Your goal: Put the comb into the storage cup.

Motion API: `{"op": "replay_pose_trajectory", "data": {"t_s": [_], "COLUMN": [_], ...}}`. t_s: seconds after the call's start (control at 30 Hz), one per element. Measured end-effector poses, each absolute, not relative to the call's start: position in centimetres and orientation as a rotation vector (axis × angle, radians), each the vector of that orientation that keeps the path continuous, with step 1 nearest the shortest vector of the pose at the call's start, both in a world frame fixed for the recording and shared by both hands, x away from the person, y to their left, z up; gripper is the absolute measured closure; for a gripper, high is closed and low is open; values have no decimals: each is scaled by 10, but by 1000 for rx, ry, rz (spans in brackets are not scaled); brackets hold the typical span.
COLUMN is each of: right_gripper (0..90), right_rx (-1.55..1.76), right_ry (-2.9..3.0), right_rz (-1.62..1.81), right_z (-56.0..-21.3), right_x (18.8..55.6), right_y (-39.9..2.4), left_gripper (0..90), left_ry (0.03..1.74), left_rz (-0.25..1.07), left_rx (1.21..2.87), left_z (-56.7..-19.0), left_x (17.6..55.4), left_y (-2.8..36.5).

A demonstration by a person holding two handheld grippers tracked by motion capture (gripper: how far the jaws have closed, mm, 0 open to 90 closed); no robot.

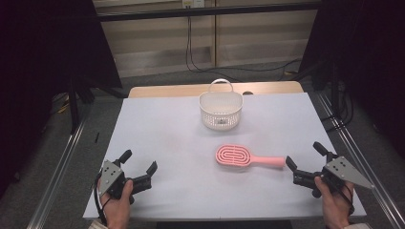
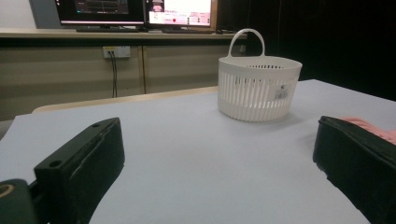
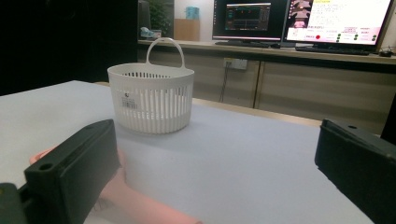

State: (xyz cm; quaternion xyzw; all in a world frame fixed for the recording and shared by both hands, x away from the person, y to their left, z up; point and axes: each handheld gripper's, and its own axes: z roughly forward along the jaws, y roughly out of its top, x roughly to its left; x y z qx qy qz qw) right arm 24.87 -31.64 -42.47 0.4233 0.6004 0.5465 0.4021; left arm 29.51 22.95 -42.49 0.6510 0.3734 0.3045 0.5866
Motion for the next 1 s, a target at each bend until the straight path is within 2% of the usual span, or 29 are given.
{"op": "replay_pose_trajectory", "data": {"t_s": [0.7,1.0], "right_gripper": [0,0], "right_rx": [1111,1055], "right_ry": [1521,1579], "right_rz": [1400,1399], "right_z": [-427,-422], "right_x": [253,259], "right_y": [-320,-303], "left_gripper": [21,21], "left_ry": [865,839], "left_rz": [717,722], "left_rx": [1533,1538], "left_z": [-425,-423], "left_x": [295,292], "left_y": [225,227]}}
